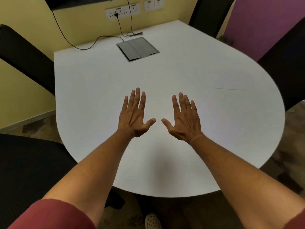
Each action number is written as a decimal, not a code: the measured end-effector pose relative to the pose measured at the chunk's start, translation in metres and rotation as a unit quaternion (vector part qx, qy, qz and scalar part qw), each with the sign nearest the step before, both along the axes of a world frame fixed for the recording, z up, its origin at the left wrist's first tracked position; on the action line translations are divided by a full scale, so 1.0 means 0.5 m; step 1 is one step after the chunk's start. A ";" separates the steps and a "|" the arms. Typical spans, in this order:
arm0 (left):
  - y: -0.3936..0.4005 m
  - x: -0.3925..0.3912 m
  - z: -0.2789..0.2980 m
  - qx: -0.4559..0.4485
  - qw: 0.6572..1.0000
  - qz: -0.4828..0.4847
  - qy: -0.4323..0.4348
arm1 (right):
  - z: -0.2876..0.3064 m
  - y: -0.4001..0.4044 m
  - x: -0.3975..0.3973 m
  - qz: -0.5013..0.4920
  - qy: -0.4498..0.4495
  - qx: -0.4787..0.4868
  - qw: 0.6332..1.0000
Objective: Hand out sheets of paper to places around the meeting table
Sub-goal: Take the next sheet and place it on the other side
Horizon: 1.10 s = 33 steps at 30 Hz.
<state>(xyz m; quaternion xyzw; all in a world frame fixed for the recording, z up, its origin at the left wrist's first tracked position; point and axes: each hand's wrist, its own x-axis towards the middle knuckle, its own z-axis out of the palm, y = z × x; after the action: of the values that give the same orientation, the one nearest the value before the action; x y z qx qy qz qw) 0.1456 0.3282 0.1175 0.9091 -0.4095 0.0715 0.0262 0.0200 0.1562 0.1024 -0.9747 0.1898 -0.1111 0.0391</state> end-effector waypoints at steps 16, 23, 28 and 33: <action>-0.223 -0.340 0.081 -0.030 0.999 0.032 -0.032 | 0.084 -0.253 -0.318 0.018 -0.050 -0.025 0.998; -0.335 -0.384 0.043 -0.032 0.998 0.053 -0.034 | 0.064 -0.373 -0.355 0.012 -0.051 -0.027 0.998; -0.409 -0.360 -0.010 -0.034 0.997 0.072 -0.016 | 0.032 -0.455 -0.327 0.023 -0.028 -0.039 0.999; -0.473 -0.315 -0.062 -0.033 0.994 0.100 0.016 | -0.001 -0.531 -0.269 0.041 0.004 -0.050 0.998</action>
<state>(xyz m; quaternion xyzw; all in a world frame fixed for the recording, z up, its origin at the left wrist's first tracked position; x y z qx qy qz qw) -0.0121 0.0915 0.0866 0.9453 -0.3131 0.0726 0.0557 -0.1146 -0.1095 0.1021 -0.9829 0.1441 -0.1146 -0.0055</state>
